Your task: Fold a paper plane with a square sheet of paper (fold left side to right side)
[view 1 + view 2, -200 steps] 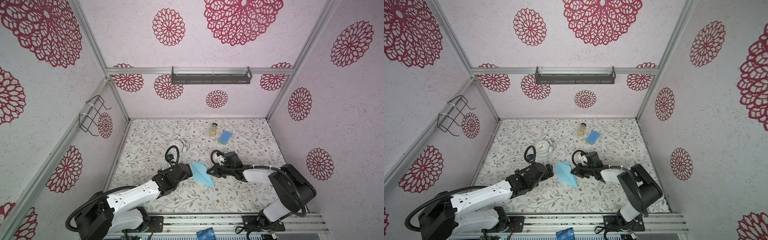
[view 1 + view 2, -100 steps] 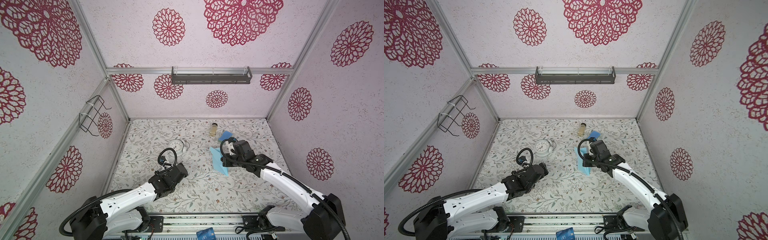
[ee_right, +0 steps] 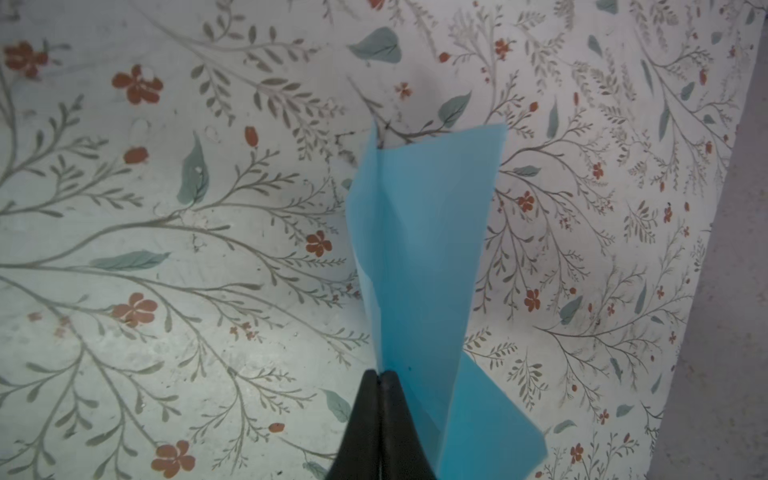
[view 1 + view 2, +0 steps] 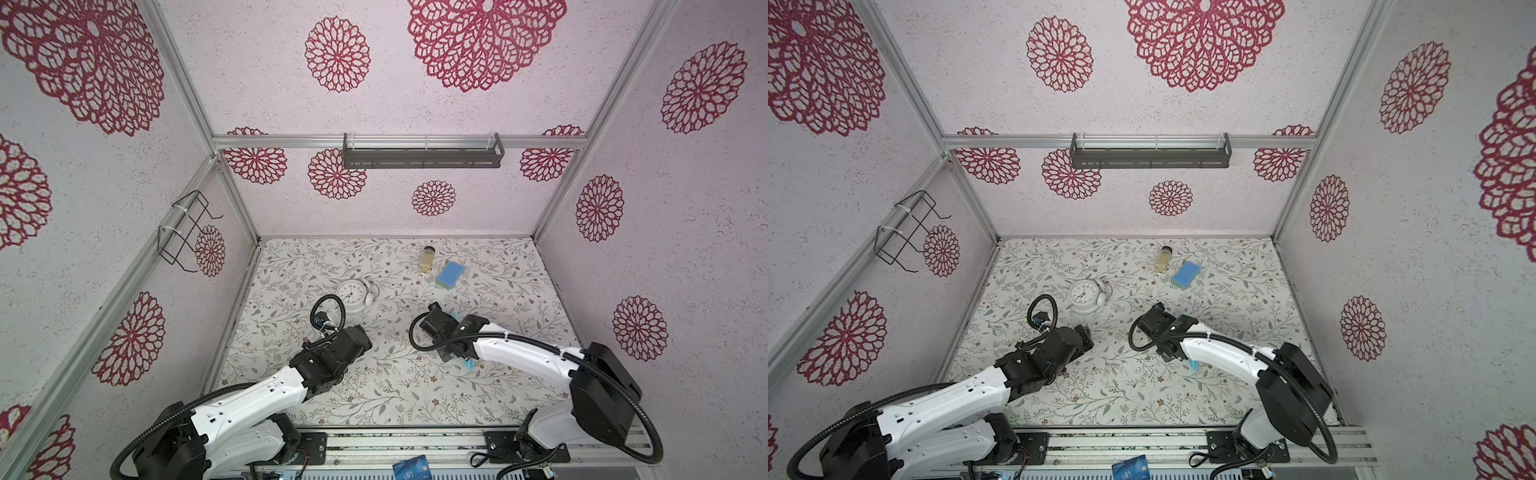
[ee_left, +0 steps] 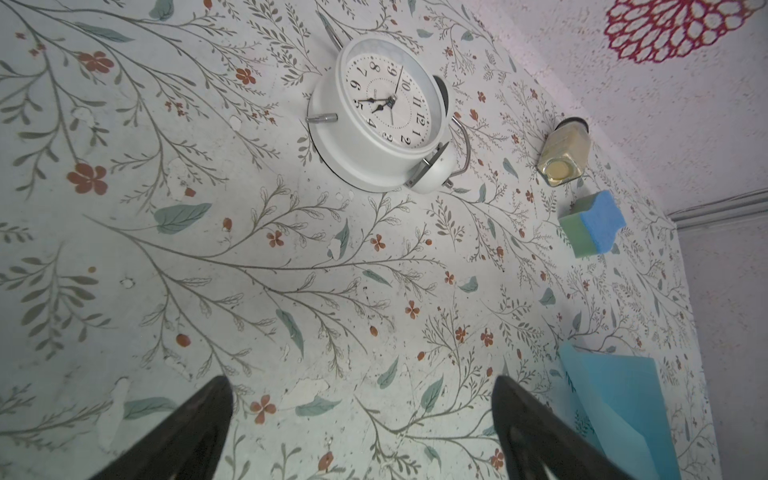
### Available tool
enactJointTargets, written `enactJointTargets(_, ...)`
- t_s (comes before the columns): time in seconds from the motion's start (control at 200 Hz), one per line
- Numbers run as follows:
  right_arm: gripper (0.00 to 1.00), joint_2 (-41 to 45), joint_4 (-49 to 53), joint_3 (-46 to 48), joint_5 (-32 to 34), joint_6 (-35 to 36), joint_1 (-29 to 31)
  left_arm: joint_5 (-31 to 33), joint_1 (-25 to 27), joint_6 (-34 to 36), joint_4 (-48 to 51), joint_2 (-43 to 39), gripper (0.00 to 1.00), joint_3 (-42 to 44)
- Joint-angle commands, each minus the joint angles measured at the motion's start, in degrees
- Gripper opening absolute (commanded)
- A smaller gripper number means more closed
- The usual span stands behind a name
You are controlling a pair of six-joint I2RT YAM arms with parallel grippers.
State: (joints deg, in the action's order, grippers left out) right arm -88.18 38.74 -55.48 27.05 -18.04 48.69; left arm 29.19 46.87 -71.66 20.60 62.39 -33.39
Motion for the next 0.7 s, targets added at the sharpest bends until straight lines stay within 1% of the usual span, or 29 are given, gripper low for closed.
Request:
enactJointTargets(0.0, 0.26, -3.25, -2.47, -3.2, -3.37, -1.01, 2.56, -2.21, -0.44, 1.52, -0.21, 1.47, 0.99, -1.95)
enactJointTargets(0.095, 0.32, -4.56, -4.11, -5.36, -9.13, -2.22, 2.84, -3.36, -0.51, 1.4, -0.29, 2.49, 0.99, -2.29)
enactJointTargets(0.245, 0.34, -1.89, -4.33, -5.85, -12.61, -3.22, 1.91, -4.44, -0.53, 1.93, -0.65, 3.47, 0.99, -2.71)
enactJointTargets(0.335, 0.34, 1.56, -4.75, -3.95, -14.75, -3.96, -0.5, -4.6, -0.53, 2.16, -0.22, 4.46, 0.99, -3.47)
enactJointTargets(0.405, 0.34, 5.06, -5.58, -1.6, -17.33, -4.81, -3.55, -4.9, -0.52, 2.5, 0.12, 5.52, 0.99, -4.19)
enactJointTargets(0.59, 0.29, 14.39, -6.41, 4.52, -22.32, -5.51, -12.52, -5.92, -0.53, 3.18, -0.11, 8.55, 0.99, -5.98)
enactJointTargets(0.695, 0.2, 17.92, -6.45, 7.74, -23.67, -5.25, -16.45, -7.74, -0.53, 5.44, -2.1, 9.99, 0.99, -6.78)
